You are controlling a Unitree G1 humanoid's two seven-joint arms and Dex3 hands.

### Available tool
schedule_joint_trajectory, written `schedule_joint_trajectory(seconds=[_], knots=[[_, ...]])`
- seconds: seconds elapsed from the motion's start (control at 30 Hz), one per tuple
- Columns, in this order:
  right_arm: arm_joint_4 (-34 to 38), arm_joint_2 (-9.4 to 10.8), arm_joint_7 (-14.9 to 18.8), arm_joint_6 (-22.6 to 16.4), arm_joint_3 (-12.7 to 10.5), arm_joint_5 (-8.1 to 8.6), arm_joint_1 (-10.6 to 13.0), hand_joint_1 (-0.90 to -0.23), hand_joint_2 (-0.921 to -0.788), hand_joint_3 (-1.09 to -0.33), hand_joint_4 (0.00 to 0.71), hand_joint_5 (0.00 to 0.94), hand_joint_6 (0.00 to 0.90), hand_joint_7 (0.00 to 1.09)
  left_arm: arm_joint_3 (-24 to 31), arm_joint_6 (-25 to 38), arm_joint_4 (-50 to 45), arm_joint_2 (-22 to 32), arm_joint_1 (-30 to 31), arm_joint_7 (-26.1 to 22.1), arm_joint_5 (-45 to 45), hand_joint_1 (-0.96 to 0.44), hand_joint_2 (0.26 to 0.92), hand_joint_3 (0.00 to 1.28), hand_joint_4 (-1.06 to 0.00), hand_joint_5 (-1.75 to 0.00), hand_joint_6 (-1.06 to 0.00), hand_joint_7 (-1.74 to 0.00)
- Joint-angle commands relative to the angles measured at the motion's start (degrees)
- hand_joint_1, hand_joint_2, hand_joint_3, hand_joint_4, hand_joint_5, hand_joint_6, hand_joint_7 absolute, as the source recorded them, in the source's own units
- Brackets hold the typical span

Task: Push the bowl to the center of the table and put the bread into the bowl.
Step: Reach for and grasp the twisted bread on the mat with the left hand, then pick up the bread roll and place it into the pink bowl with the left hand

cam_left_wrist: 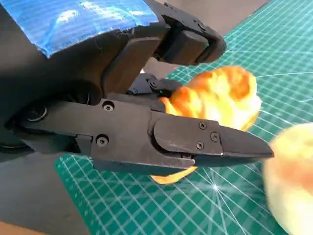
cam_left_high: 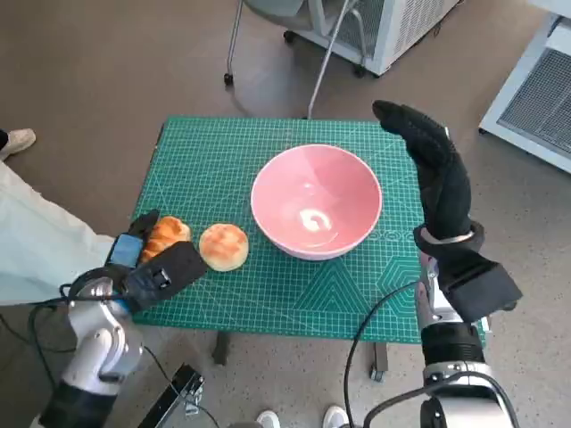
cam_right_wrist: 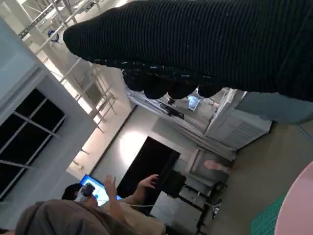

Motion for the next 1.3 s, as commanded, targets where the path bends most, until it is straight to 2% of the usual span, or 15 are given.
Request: schedule_joint_trajectory(seconds=[0.03, 0.2, 0.33, 0.37, 0.43, 0.47, 0.5, 0.53, 0.6, 0.63, 0.67, 0.73, 0.93, 1.1, 1.3], knots=[[0.18, 0.10, -0.02, 1.03, -0.07, 0.40, 1.55, -0.541, -0.921, -0.764, 0.376, 0.028, 0.022, 0.92, -1.64, -1.27, 5.11, -0.70, -1.16, -0.39, -2.00, -0.36, 0.797, 0.00, -0.20, 0.00, -0.25, 0.00], [0.46, 0.08, 0.01, 1.09, -0.11, 0.46, 1.35, -0.544, -0.921, -0.764, 0.375, 0.028, 0.022, 0.92, -2.38, -3.23, 9.43, -1.24, -2.76, 1.24, -3.14, -0.29, 0.793, 0.00, -0.22, -0.02, -0.27, -0.01], [0.46, 0.15, 0.00, 1.19, -0.11, 0.50, 1.35, -0.546, -0.921, -0.762, 0.375, 0.029, 0.023, 0.92, -1.86, -6.28, 13.42, -1.75, -3.64, 5.17, -4.40, -0.16, 0.794, 0.00, -0.33, -0.07, -0.32, -0.04], [0.46, 0.17, 0.00, 1.22, -0.12, 0.53, 1.34, -0.547, -0.921, -0.760, 0.375, 0.029, 0.022, 0.92, -1.58, -7.21, 14.29, -1.85, -3.71, 6.41, -4.74, 0.03, 0.840, 0.03, -0.44, -0.50, -0.38, -0.08], [0.45, 0.26, -0.04, 1.26, -0.11, 0.52, 1.38, -0.548, -0.921, -0.757, 0.375, 0.029, 0.023, 0.92, -1.13, -9.73, 15.44, -1.72, -3.27, 9.62, -5.13, 0.20, 0.858, 0.10, -0.55, -0.87, -0.45, -0.13], [0.36, 0.31, -0.02, 1.26, -0.08, 0.54, 1.43, -0.549, -0.921, -0.756, 0.375, 0.029, 0.023, 0.92, -1.05, -11.12, 15.90, -1.52, -2.99, 11.45, -5.11, 0.27, 0.800, 0.23, -0.61, -1.01, -0.49, -0.18], [0.30, 0.35, -0.01, 1.26, -0.07, 0.56, 1.46, -0.549, -0.921, -0.756, 0.375, 0.029, 0.023, 0.92, -0.99, -12.14, 16.32, -1.38, -2.82, 12.79, -5.13, 0.30, 0.749, 0.34, -0.62, -1.10, -0.51, -0.21], [0.20, 0.37, 0.02, 1.24, -0.06, 0.60, 1.54, -0.548, -0.921, -0.755, 0.375, 0.029, 0.023, 0.92, -1.00, -13.45, 16.57, -1.08, -2.52, 14.70, -4.91, 0.34, 0.659, 0.54, -0.62, -1.25, -0.54, -0.26], [0.08, 0.37, 0.09, 1.25, -0.06, 0.70, 1.65, -0.547, -0.921, -0.755, 0.375, 0.029, 0.023, 0.92, -1.07, -15.32, 16.71, -0.48, -2.04, 17.46, -4.54, 0.37, 0.602, 0.72, -0.59, -1.41, -0.57, -0.37], [-0.05, 0.40, 0.08, 1.26, -0.04, 0.70, 1.73, -0.547, -0.921, -0.755, 0.374, 0.029, 0.023, 0.92, -1.07, -16.01, 16.64, -0.15, -1.80, 18.41, -4.43, 0.24, 0.629, 0.68, -0.56, -1.41, -0.56, -0.73], [-0.13, 0.41, 0.03, 1.30, -0.03, 0.66, 1.80, -0.547, -0.921, -0.755, 0.374, 0.029, 0.023, 0.92, -0.95, -16.61, 16.40, 0.27, -1.59, 19.21, -4.36, 0.16, 0.648, 0.66, -0.54, -1.42, -0.54, -0.98], [-0.18, 0.39, -0.11, 1.30, -0.04, 0.52, 1.91, -0.546, -0.921, -0.754, 0.374, 0.029, 0.024, 0.91, -0.52, -17.28, 15.48, 1.02, -1.25, 20.14, -4.32, 0.08, 0.659, 0.65, -0.54, -1.42, -0.54, -1.18], [0.07, 0.26, -0.18, 1.09, -0.16, 0.31, 2.01, -0.545, -0.921, -0.755, 0.373, 0.028, 0.025, 0.91, 3.23, -17.64, 7.56, 3.51, 0.29, 19.83, -5.55, 0.02, 0.688, 0.56, -0.54, -1.55, -0.66, -1.02], [0.17, 0.34, -0.24, 1.14, -0.14, 0.21, 2.08, -0.537, -0.921, -0.756, 0.372, 0.028, 0.024, 0.91, 7.90, -18.28, -1.15, 4.60, 1.49, 20.68, -6.69, 0.01, 0.644, 0.61, -0.55, -1.57, -0.71, -1.00], [0.39, 0.31, -0.13, 1.56, -0.11, 0.25, 1.88, -0.524, -0.921, -0.760, 0.372, 0.028, 0.025, 0.91, 11.92, -19.16, -8.93, 5.44, -0.15, 21.67, -6.35, 0.01, 0.585, 0.67, -0.63, -1.52, -0.74, -0.98]])
